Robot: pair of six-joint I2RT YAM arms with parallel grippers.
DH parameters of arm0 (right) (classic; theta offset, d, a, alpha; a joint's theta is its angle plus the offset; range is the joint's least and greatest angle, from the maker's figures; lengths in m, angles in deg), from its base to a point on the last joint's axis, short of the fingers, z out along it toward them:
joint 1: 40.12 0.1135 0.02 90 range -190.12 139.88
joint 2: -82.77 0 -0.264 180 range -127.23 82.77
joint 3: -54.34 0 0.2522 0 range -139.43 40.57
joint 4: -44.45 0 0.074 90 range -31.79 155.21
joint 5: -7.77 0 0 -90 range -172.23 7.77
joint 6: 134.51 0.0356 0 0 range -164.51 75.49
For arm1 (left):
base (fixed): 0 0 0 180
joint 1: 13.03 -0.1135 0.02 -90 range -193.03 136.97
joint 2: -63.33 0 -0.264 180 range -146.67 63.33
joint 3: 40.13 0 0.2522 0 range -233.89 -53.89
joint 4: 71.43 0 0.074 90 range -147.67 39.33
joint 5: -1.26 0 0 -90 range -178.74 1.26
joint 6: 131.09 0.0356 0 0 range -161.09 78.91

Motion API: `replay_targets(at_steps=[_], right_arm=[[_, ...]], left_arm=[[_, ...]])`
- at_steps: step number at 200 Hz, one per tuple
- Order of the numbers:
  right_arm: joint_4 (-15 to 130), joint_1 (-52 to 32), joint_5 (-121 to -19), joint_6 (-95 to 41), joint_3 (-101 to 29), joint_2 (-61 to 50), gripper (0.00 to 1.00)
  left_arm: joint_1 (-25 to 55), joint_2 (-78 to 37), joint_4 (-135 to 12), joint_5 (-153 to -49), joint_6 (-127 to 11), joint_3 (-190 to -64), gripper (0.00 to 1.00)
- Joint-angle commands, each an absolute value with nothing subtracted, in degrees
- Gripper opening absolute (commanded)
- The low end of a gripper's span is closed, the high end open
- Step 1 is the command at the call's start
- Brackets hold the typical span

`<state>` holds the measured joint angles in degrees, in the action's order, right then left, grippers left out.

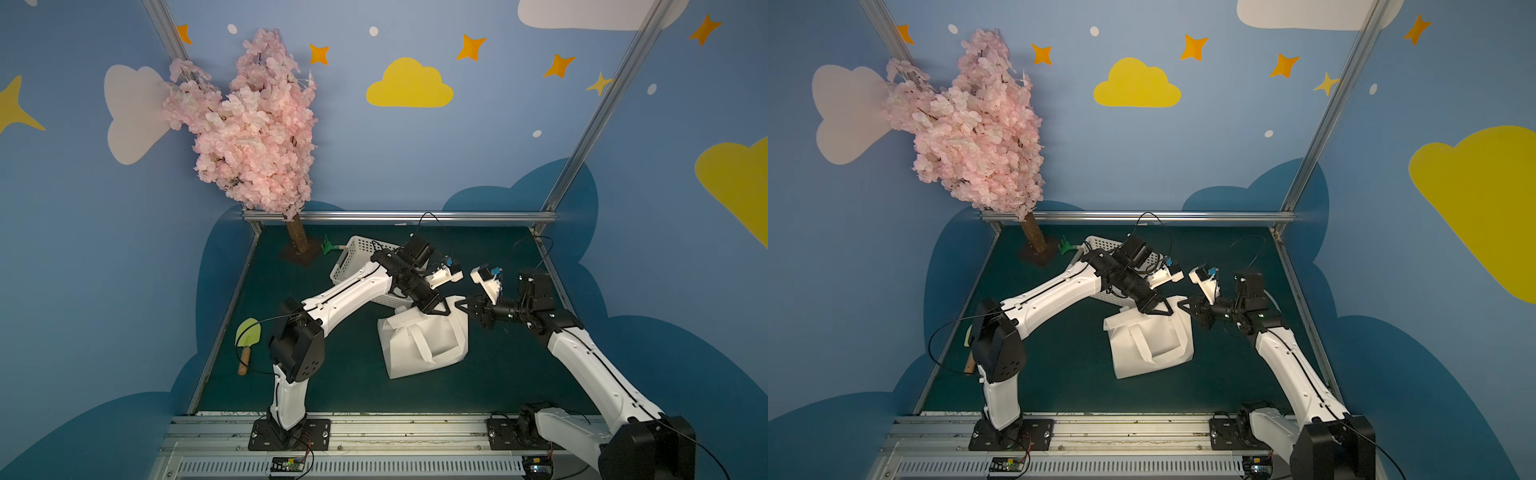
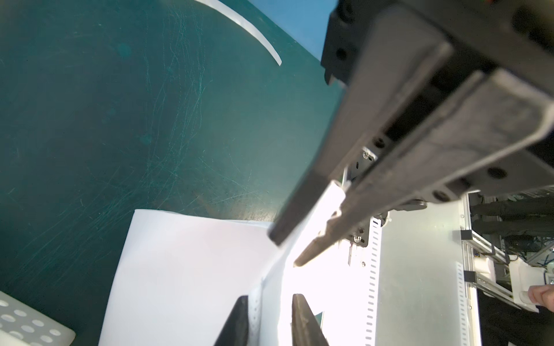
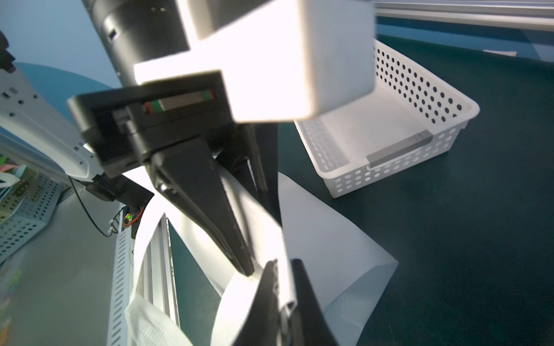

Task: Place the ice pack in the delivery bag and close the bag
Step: Seal the delivery bag at the center of the board.

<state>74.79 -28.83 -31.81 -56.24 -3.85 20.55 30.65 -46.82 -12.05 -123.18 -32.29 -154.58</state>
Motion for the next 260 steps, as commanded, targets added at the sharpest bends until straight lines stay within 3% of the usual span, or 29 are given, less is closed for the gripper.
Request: replay_targets(at_steps=[1,41,78,117,172,223,260], right_arm=[[75.3,-29.4,-33.9,-56.1,-4.0,20.5,0.00],[76.3,-29.5,-35.3,-56.6,-3.5,22.2,0.00],[75.3,-29.5,-36.7,-56.9,-2.5,24.3,0.00],[74.3,-29.5,-37.7,-56.7,-2.4,24.1,0.00],[73.6,-29.5,-37.9,-56.4,-2.7,23.4,0.00],[73.1,-29.5,-37.4,-56.1,-3.5,21.9,0.00],[73.2,-29.5,-36.6,-55.8,-4.1,21.2,0.00]], left_arm=[[31.5,-48.2,-8.7,-123.6,-31.3,-154.9,0.26],[31.4,-48.2,-8.6,-124.0,-32.5,-156.4,0.30],[30.3,-46.1,-8.6,-122.8,-35.0,-158.1,0.52],[25.9,-40.0,-12.9,-123.2,-42.6,-156.2,0.64],[17.8,-22.6,-26.9,-125.3,-51.1,-137.9,0.81],[17.2,-9.6,-30.9,-123.4,-50.7,-120.4,0.86],[17.2,0.0,-38.8,-122.1,-53.6,-110.1,1.00]])
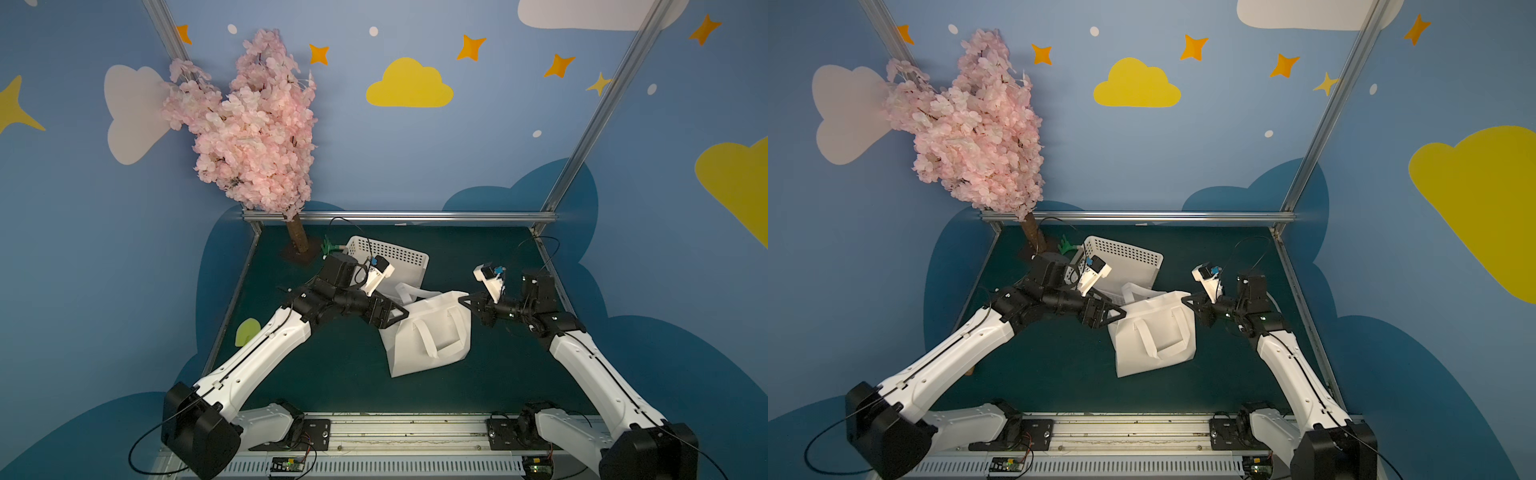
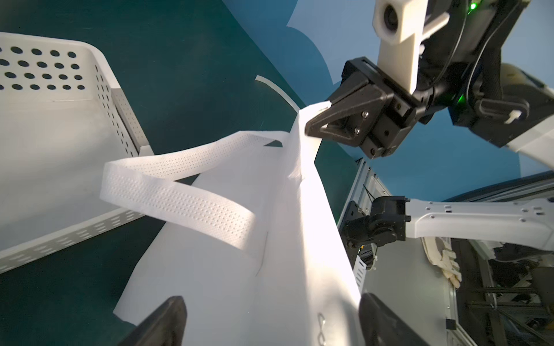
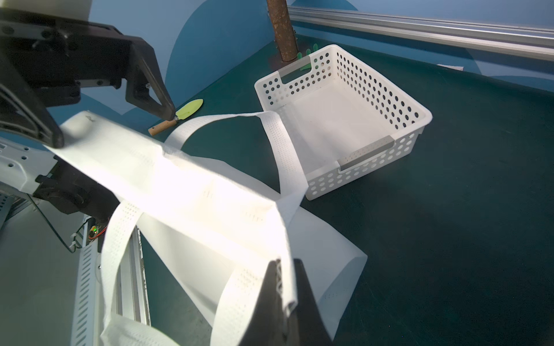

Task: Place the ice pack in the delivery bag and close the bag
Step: Seal the delivery bag at the center of the board.

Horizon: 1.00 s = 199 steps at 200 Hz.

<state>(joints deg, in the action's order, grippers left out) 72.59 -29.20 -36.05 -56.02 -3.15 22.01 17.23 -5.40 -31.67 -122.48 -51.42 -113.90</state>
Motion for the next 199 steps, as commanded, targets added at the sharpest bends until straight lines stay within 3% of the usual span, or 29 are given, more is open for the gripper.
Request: replay_targets(at_steps=[1,74,107,142,178,199], right_arm=[[73.2,-29.5,-36.6,-55.8,-4.1,21.1,0.00],[73.0,-29.5,-35.3,-55.4,-4.5,19.9,0.00],[73.4,-29.5,-34.5,-55.7,-5.1,19.1,0.00],[74.2,-29.5,-34.3,-56.6,-5.5,19.0,0.00],[74.3,-29.5,-34.5,-56.8,-5.5,18.9,0.00],[74.4,-29.5,-34.6,-56.9,-5.3,18.9,0.00]], left_arm=[[17.2,0.2,-39.0,-122.3,-53.7,-109.9,1.00],[20.6,2.7,-40.4,-120.0,-52.8,-103.6,1.00],[23.1,-1.3,-41.0,-115.2,-53.7,-104.0,0.94],[24.7,-3.0,-42.5,-110.5,-56.3,-103.8,0.76],[24.7,-2.8,-43.2,-108.8,-55.7,-102.1,0.43],[24.7,-2.6,-44.5,-109.3,-55.7,-101.3,0.32]])
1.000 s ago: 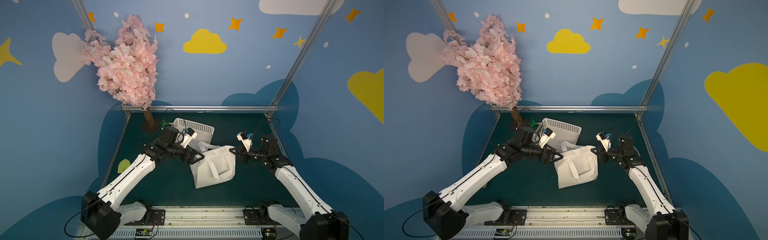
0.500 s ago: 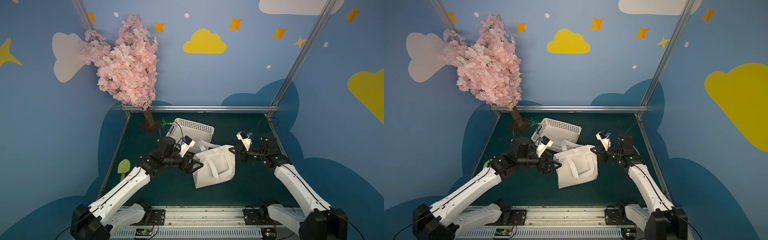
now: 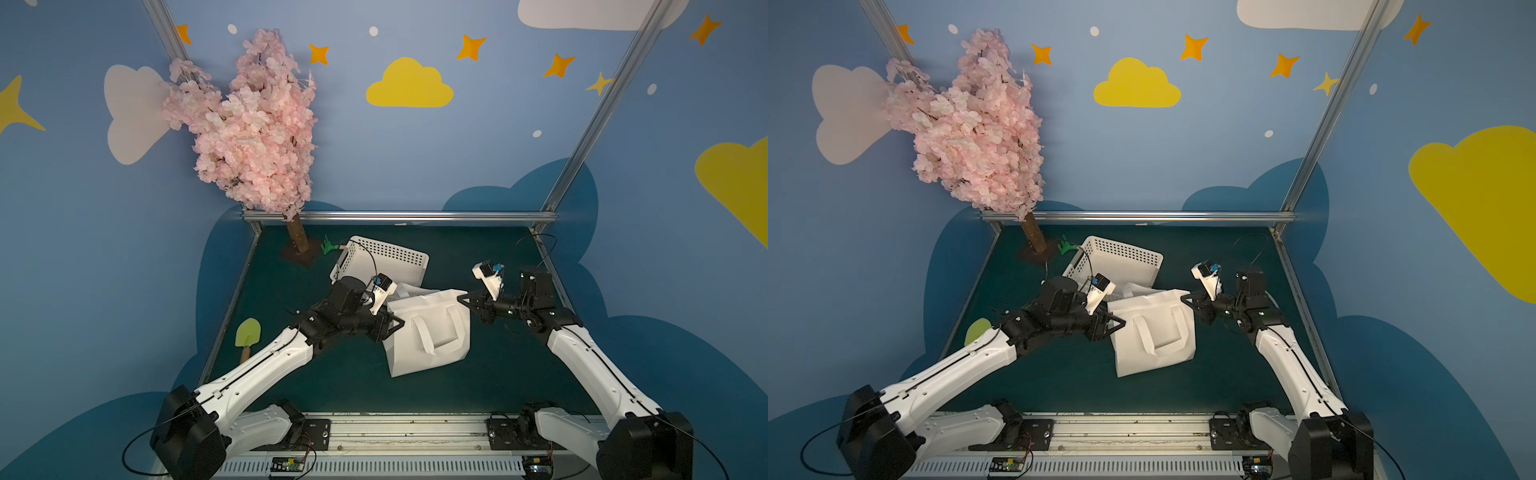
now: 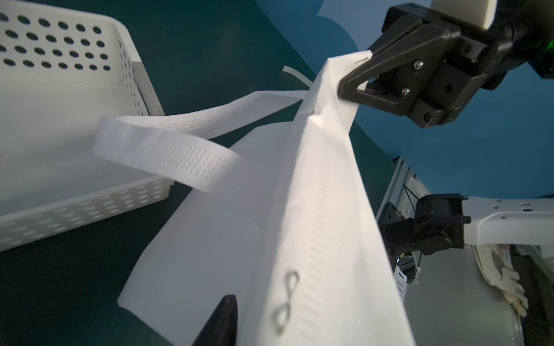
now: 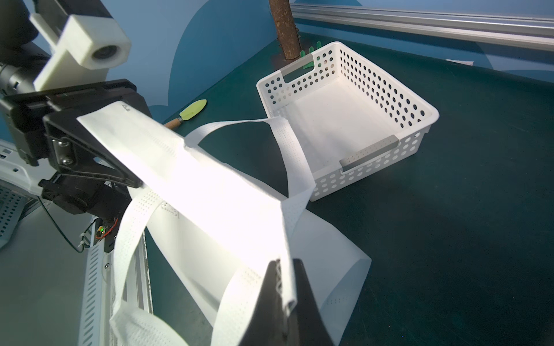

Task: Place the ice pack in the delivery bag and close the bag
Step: Seal the delivery bag at the center of the board.

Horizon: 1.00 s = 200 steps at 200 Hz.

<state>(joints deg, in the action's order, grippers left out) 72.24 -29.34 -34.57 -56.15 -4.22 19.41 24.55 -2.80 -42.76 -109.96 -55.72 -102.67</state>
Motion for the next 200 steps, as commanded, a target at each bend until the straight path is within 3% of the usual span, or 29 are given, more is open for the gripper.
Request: replay_targets(at_steps=[1,50,121,133,150,200], right_arm=[[74.4,-29.5,-34.6,-56.9,-5.3,18.9,0.00],[75.1,-29.5,-35.5,-57.1,-4.9,19.9,0.00],[76.5,-29.5,-35.5,-56.0,-5.8,20.0,0.00],[76.6,-29.5,-35.1,-56.2,-6.2,20.1,0.23],[77.4,-29.5,-35.0,-57.7,-7.7,21.1,0.42],[78.6,-29.6,-40.1,-59.4,-12.3,27.3,0.61]], left_arm=[[24.7,-2.6,-44.6,-109.4,-55.7,-101.3,0.31],[24.6,2.0,-50.3,-108.9,-56.5,-96.3,0.05],[23.9,4.6,-55.8,-112.5,-56.4,-92.8,0.03],[23.9,4.4,-54.9,-112.9,-55.4,-93.3,0.03],[23.9,3.9,-54.7,-113.9,-54.7,-93.8,0.03],[23.9,4.1,-55.6,-116.2,-52.1,-93.5,0.03]])
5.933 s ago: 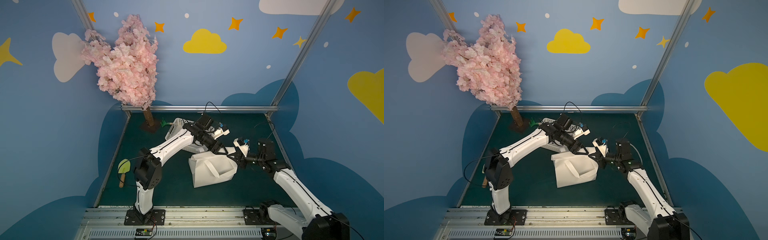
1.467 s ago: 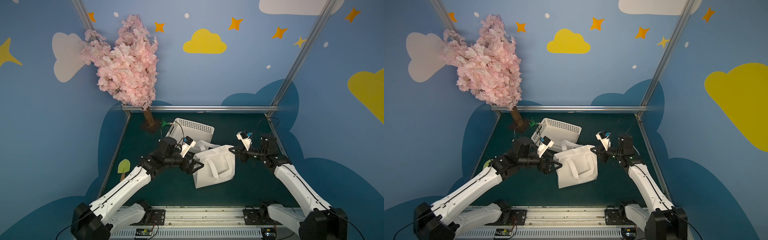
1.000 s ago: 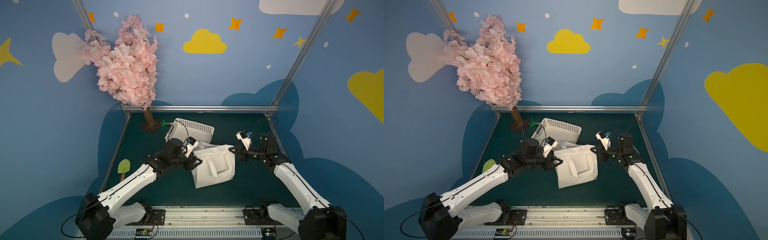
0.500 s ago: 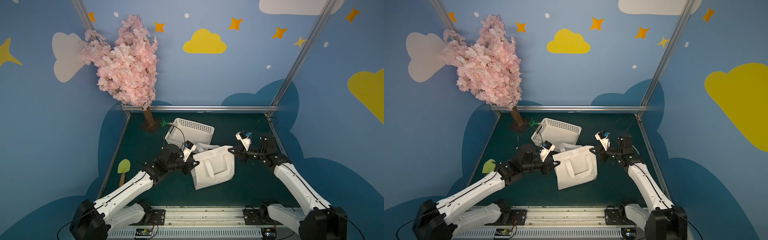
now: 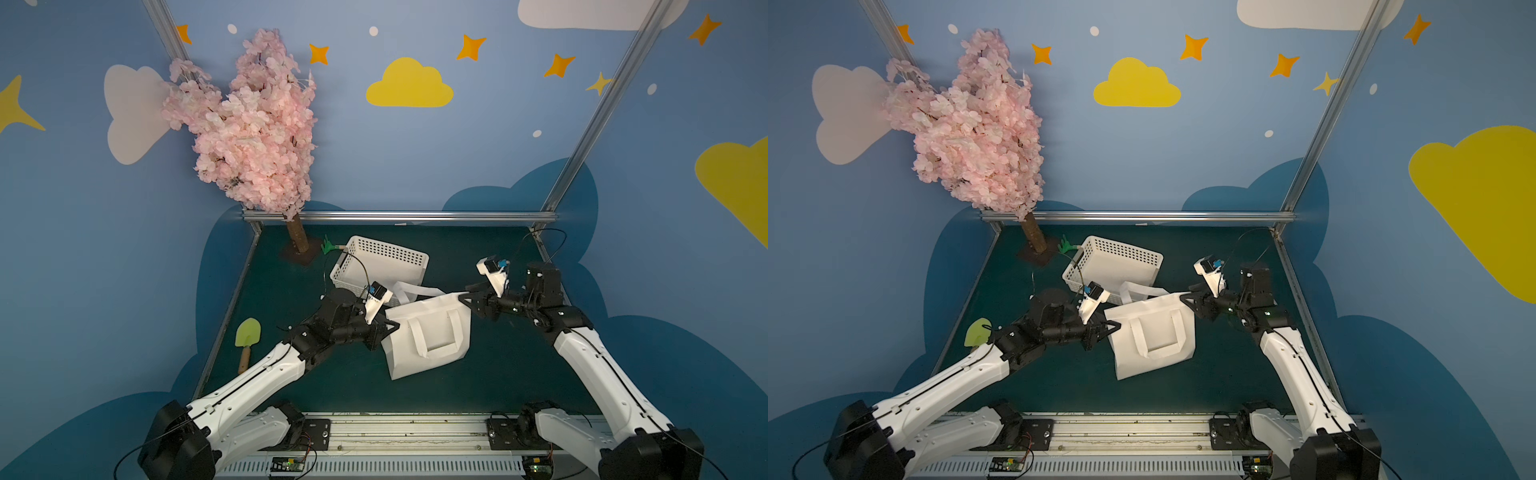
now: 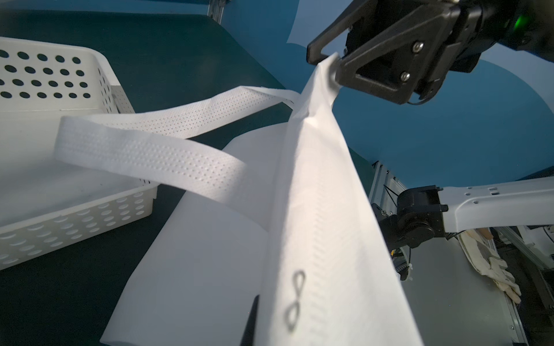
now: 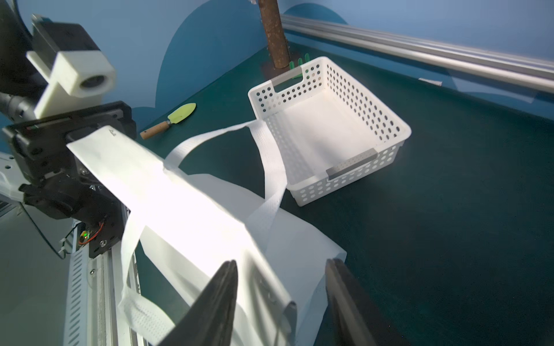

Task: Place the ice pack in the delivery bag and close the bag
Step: Seal the delivery bag at the center of the board.

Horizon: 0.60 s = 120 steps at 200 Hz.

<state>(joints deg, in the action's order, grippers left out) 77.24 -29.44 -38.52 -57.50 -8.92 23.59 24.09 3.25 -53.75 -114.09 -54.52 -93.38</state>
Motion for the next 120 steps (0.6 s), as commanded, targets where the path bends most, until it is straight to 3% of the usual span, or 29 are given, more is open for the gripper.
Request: replay_targets(at_steps=[1,40,120], right_arm=[[78.6,-29.6,-40.0,-59.4,-12.4,27.3,0.61],[87.3,-25.8,-33.3,-65.2,-22.2,22.7,0.60],[100.9,-8.8,-34.2,-75.8,-36.9,7.1,0.57]], left_arm=[[23.9,4.1,-55.7,-116.3,-51.9,-93.5,0.03],[23.9,3.6,-57.0,-118.3,-49.8,-93.3,0.03],[23.7,2.0,-56.1,-122.1,-46.9,-94.5,0.03]])
